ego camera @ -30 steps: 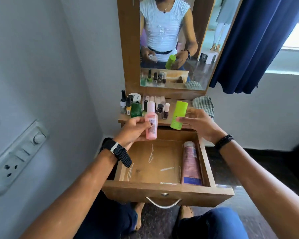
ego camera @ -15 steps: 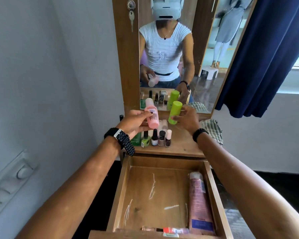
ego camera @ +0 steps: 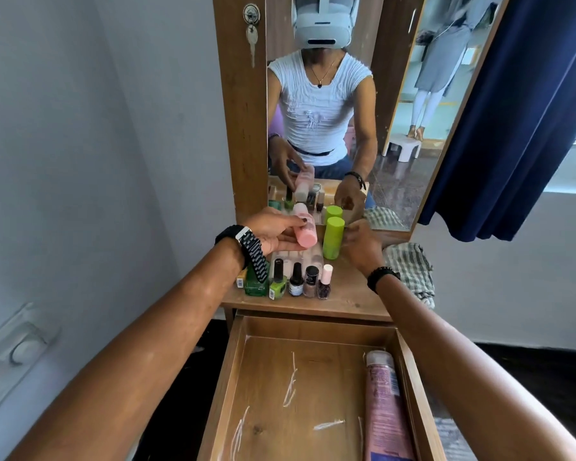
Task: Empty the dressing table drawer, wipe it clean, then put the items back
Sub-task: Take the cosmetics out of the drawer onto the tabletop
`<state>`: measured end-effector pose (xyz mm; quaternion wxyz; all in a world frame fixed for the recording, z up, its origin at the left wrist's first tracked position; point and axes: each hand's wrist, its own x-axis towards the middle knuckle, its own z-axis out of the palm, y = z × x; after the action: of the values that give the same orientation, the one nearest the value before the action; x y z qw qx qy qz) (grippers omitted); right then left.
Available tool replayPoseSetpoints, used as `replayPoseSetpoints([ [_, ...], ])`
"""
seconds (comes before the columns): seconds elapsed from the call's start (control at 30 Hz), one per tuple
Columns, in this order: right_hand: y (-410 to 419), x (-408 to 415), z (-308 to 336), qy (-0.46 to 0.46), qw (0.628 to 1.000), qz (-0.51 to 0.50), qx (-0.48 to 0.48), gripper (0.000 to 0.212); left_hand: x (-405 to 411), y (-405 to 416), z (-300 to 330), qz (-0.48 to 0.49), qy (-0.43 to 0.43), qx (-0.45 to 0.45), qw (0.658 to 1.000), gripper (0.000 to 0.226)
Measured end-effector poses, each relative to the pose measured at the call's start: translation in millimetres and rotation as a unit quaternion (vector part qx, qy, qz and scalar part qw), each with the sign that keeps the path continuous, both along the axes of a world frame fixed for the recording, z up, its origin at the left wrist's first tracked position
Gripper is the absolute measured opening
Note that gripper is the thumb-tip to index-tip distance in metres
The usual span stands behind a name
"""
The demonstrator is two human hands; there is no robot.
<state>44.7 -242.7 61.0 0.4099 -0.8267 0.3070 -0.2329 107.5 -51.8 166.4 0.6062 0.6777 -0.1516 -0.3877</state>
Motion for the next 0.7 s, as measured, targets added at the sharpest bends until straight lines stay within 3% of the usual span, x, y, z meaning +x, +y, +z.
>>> replayPoseSetpoints([
  [0.1,23.1,-10.1,47.5,-0.070,0.998,-0.007,0.000,0.011,-0.3,-3.4,1.9,0.004,-0.004,-0.010,1.000,0.037],
  [0.17,34.8,-12.9,73.1,-0.100,0.976,0.122,0.152,0.005,-2.7,-6.7,4.1,-0.003,-0.008,-0.018,1.000,0.033],
  [0.23,38.2,-12.5,86.3,-0.054,0.949,0.205,0.232,0.007,-7.0,-8.7,6.1,-0.011,-0.015,-0.026,1.000,0.028],
  [0.33,38.9,-13.1,95.2,-0.015,0.937,0.232,0.259,0.016,-9.8,-9.3,6.4,-0.007,-0.034,-0.024,0.999,0.031],
  [0.43,39.7,-14.4,93.7,0.002,0.930,0.246,0.274,0.008,-11.8,-8.7,6.2,-0.025,-0.045,-0.010,0.999,0.028],
  [0.53,38.8,-8.4,90.6,-0.007,0.952,0.208,0.226,0.028,-14.1,-8.0,7.8,-0.017,-0.048,-0.010,0.999,0.013],
  [0.6,35.9,-0.4,88.0,0.008,0.982,0.163,0.095,0.031,-11.3,-7.8,7.1,0.022,-0.061,-0.018,0.998,0.019],
  [0.7,37.8,8.5,80.9,0.088,0.984,0.142,-0.064,0.027,-9.5,0.1,3.0,0.057,-0.064,-0.035,0.996,0.020],
])
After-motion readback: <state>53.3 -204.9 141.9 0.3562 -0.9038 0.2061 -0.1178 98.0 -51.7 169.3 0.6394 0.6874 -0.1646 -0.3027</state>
